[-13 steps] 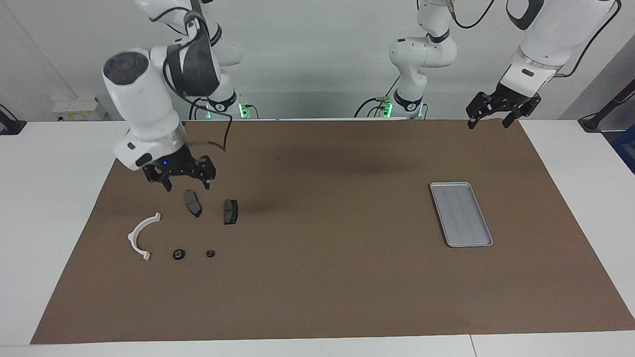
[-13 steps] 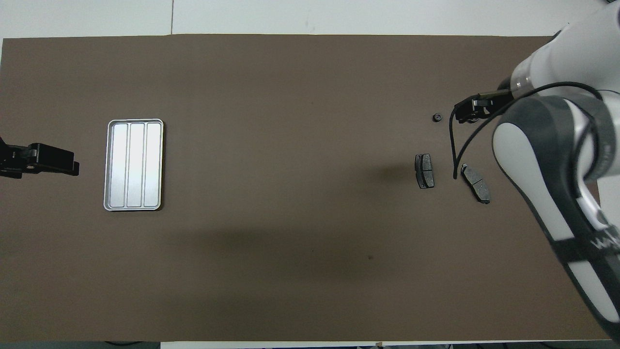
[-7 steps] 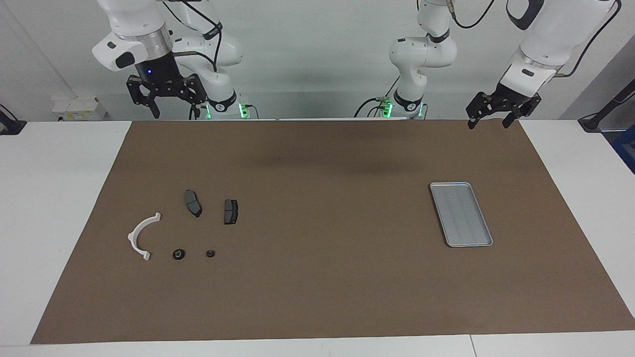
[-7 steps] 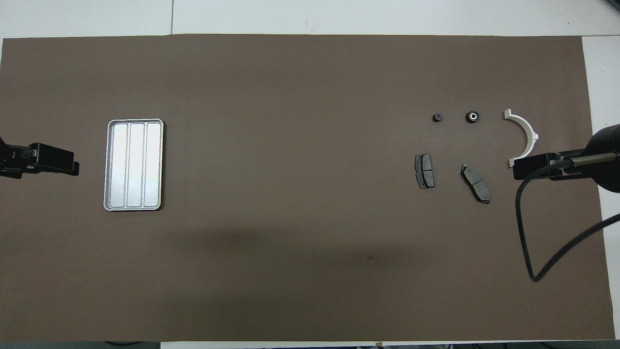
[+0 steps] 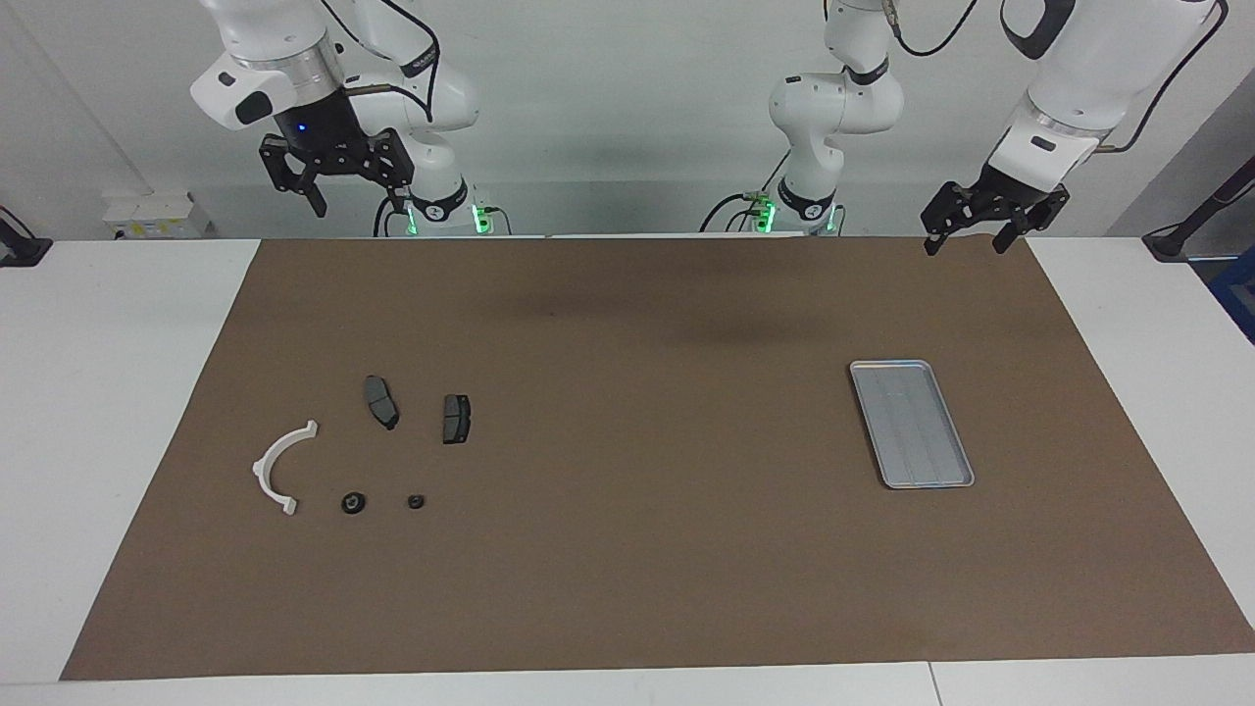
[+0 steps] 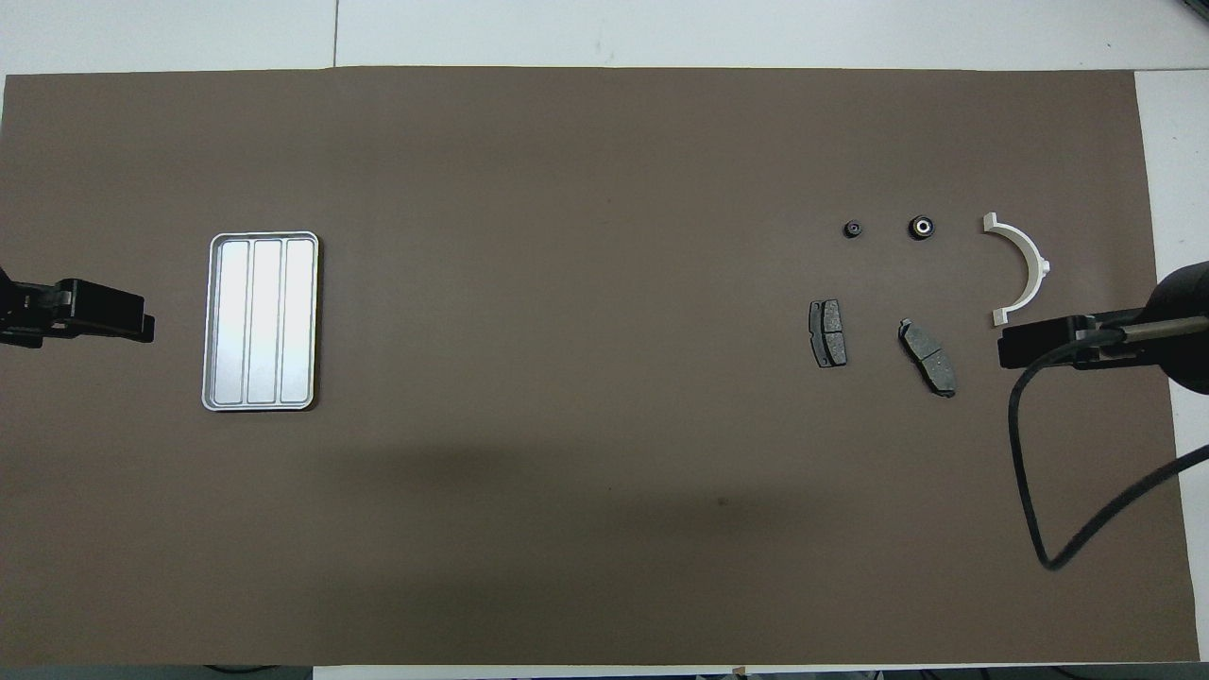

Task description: Place bearing gear from tray to pile

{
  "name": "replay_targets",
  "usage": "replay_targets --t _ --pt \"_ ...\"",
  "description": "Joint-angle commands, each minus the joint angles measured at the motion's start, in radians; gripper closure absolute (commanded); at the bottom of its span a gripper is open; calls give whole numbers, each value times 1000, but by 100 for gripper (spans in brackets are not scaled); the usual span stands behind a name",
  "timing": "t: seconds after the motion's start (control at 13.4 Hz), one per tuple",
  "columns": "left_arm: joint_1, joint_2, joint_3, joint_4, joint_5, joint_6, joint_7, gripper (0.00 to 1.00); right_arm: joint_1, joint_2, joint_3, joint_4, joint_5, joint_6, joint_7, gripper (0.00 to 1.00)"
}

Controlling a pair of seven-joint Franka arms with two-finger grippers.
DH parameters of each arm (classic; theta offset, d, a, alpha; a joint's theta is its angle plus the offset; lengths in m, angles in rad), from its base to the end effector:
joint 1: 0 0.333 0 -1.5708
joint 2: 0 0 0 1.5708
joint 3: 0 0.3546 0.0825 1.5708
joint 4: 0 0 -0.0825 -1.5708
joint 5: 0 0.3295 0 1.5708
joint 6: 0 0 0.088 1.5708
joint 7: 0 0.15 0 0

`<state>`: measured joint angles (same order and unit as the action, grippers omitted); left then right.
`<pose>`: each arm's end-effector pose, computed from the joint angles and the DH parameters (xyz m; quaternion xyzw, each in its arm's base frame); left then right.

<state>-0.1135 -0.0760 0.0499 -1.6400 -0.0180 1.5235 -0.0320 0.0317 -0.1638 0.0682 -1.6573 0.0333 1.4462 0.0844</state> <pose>0.4651 -0.0314 0.6241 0.9996 -0.0161 -0.0208 0.0099 0.4237 0.0510 0.6499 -0.9996 -0.0088 0.0247 0.0088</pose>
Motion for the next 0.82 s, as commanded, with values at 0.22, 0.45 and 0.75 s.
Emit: replay_targets --t 0.22,0.45,0.75 --pt "-5 -30 7 -29 -11 7 3 0 -26 -14 7 -13 30 -35 -20 0" --pt "-5 -30 7 -31 -11 7 3 0 -21 -13 7 -10 30 -33 -20 0" --pt "-5 -30 5 -29 -11 7 3 0 -24 -11 8 -10 28 -32 -20 0"
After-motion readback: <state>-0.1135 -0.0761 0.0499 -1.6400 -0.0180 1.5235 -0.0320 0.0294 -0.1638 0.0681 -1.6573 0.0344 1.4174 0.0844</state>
